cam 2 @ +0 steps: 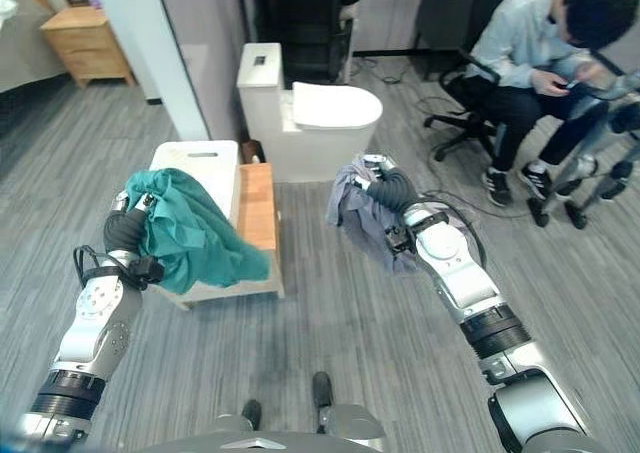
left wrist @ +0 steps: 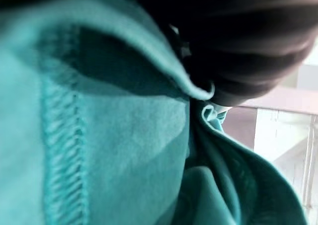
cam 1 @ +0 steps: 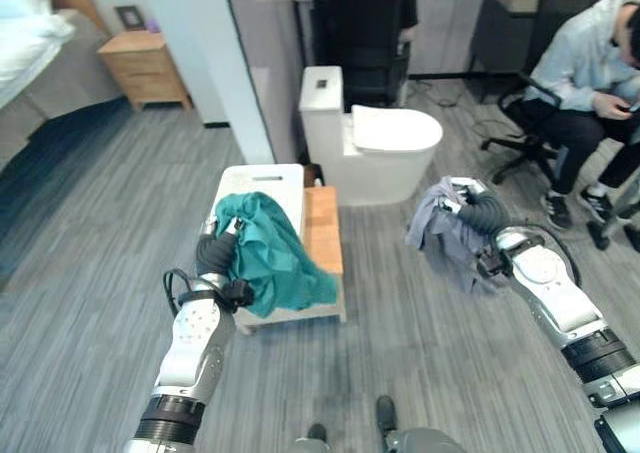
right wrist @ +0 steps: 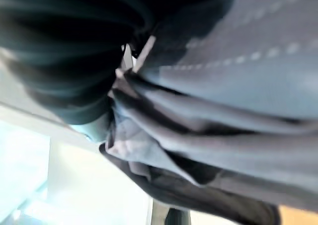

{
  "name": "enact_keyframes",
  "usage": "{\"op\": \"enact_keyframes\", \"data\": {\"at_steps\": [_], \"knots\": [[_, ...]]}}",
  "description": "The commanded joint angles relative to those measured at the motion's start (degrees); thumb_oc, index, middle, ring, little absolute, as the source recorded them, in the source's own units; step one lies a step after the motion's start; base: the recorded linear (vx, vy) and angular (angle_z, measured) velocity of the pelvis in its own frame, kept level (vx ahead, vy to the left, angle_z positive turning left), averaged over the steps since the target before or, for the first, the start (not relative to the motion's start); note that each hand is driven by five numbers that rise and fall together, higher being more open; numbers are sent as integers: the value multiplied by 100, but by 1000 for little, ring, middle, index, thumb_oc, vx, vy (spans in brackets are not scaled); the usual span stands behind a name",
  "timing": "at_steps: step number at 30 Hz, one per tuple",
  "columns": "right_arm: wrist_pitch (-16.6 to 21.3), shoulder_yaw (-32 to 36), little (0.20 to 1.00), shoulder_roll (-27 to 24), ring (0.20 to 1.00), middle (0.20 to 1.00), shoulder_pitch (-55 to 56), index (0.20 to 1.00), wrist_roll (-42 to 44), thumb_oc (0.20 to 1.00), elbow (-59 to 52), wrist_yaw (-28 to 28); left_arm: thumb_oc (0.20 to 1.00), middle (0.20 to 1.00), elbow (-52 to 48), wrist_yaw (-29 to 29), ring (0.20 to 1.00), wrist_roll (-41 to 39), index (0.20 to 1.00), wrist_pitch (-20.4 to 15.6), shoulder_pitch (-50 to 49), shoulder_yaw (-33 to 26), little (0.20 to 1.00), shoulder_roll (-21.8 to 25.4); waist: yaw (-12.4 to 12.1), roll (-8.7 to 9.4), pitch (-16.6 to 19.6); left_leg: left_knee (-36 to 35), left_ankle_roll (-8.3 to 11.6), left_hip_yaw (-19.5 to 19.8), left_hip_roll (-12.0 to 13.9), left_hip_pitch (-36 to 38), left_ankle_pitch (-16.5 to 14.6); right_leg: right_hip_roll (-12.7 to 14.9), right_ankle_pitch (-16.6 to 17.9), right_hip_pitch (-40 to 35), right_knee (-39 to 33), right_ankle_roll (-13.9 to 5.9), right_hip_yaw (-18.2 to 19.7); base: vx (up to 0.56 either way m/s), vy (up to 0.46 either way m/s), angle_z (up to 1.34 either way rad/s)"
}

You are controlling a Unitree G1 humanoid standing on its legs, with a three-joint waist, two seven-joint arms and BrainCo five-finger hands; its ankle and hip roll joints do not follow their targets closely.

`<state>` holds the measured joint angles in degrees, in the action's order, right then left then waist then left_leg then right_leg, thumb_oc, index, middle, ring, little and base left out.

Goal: Pick up bed clothes into laundry basket.

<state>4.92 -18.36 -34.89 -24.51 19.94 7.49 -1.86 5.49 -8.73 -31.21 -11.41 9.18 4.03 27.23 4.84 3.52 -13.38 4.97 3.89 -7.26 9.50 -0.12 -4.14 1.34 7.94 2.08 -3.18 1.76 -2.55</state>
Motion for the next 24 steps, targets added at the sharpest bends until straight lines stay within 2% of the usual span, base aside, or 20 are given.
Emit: {"op": "enact_keyframes", "data": {"at_steps": [1, 2, 4, 7, 8, 10, 11, 12, 13, 15, 16, 17, 18, 19, 20, 24], "knots": [[396, 256, 200, 110, 200, 200, 12, 200, -88, 200, -356, 59, 200, 200, -517, 4, 200, 21, 200, -456, 242, -51, 200, 282, 238, -92, 368, 289, 239, -161, 11, 348, 291, 297, -879, -75, 742, -584, 441, -65, 88, 69], [388, 270, 200, 104, 200, 200, 41, 200, -89, 200, -377, 57, 200, 200, -516, 3, 200, 22, 200, -457, 238, -37, 200, 279, 247, -98, 375, 271, 242, -143, 13, 358, 294, 295, -886, -88, 739, -583, 420, -14, 100, 38], [341, 343, 200, 131, 200, 200, 340, 200, -118, 200, -505, -5, 200, 200, -505, 35, 200, 110, 200, -407, 232, 49, 200, 276, 404, -256, 466, -279, 233, -222, -40, 487, 310, 327, -851, -13, 734, -698, 366, 6, 142, 42], [317, 532, 200, 194, 200, 200, 823, 200, -154, 200, -615, -22, 200, 200, -451, 95, 200, 191, 200, -360, 291, 181, 200, 229, 582, -408, 464, -775, 135, -241, -226, 659, 334, 445, -759, 137, 810, -851, 402, -26, 259, 33], [297, 563, 200, 229, 200, 200, 938, 200, -194, 200, -697, -68, 200, 200, -471, 101, 200, 267, 200, -298, 310, 216, 200, 237, 633, -417, 383, -802, 70, -337, -327, 717, 278, 555, -608, 246, 829, -942, 416, -98, 314, -1], [269, 550, 200, 245, 200, 200, 934, 200, -241, 200, -719, -83, 200, 200, -505, 118, 200, 277, 200, -291, 319, 200, 200, 276, 617, -412, 325, -813, 15, -468, -354, 734, 241, 575, -569, 389, 921, -1004, 464, -132, 215, -41], [240, 614, 200, 263, 200, 200, 1077, 200, -298, 200, -784, -93, 200, 200, -494, 163, 200, 320, 200, -293, 340, 281, 200, 289, 671, -418, 208, -895, -46, -536, -450, 736, 279, 613, -493, 557, 1195, -1153, 619, -115, 137, -72], [239, 616, 200, 263, 200, 200, 1079, 200, -298, 200, -785, -93, 200, 200, -493, 163, 200, 320, 200, -294, 341, 283, 200, 290, 666, -416, 210, -897, -47, -540, -453, 737, 280, 614, -496, 562, 1201, -1154, 624, -159, 182, -65], [252, 670, 200, 297, 200, 200, 1174, 200, -278, 200, -802, -108, 200, 200, -453, 168, 200, 385, 200, -283, 356, 332, 200, 289, 752, -413, 174, -907, -66, -491, -464, 720, 297, 486, -467, 608, 1339, -1196, 923, -117, 112, -18], [263, 736, 200, 356, 200, 200, 1315, 200, -239, 200, -840, -123, 200, 200, -348, 179, 200, 496, 200, -244, 363, 329, 200, 289, 729, -452, 180, -930, -94, -497, -507, 733, 282, 377, -579, 629, 1373, -1145, 986, -99, 97, 4], [503, 3001, 200, 106, 200, 200, 2926, 200, 365, 200, -501, 481, 200, 200, -291, -13, 200, 12, 200, -53, -1033, -1043, 200, -333, -294, 180, -127, 961, 115, -800, 118, -728, 401, 394, -1024, -553, 155, -667, -466, 0, 0, 0], [548, 3087, 200, 153, 200, 200, 2954, 200, 329, 200, -559, 539, 200, 200, -265, -52, 200, 51, 200, -74, -985, -1057, 200, -331, -270, 132, -84, 626, 100, -987, 54, -668, 526, 358, -993, -506, 143, -681, -491, -40, 28, -17], [604, 3160, 200, 208, 200, 200, 2944, 200, 321, 200, -603, 613, 200, 200, -259, -89, 200, 57, 200, -92, -924, -1057, 200, -311, -215, 75, -37, 398, 104, -1120, 63, -565, 515, 324, -996, -470, 162, -709, -555, -23, 12, -12], [601, 3165, 200, 211, 200, 200, 2950, 200, 317, 200, -613, 617, 200, 200, -254, -91, 200, 58, 200, -94, -918, -1052, 200, -312, -220, 76, -36, 343, 102, -1129, 52, -539, 540, 328, -998, -467, 168, -712, -553, -16, 42, 20], [676, 3202, 200, 435, 200, 200, 2901, 200, 465, 200, -467, 730, 200, 200, -251, -138, 200, 90, 200, -140, -829, -1035, 200, -246, -172, -3, 14, 172, 128, -1109, -23, -436, 610, 325, -998, -462, 158, -724, -632, -22, 40, 37], [646, 2997, 200, 435, 200, 200, 2787, 200, 420, 200, -389, 706, 200, 200, -320, -245, 200, 31, 200, -259, -619, -1037, 200, -152, -226, 4, -71, 307, 186, -648, -83, -590, 585, 465, -963, -457, 146, -770, -714, -28, 46, 33]]}}
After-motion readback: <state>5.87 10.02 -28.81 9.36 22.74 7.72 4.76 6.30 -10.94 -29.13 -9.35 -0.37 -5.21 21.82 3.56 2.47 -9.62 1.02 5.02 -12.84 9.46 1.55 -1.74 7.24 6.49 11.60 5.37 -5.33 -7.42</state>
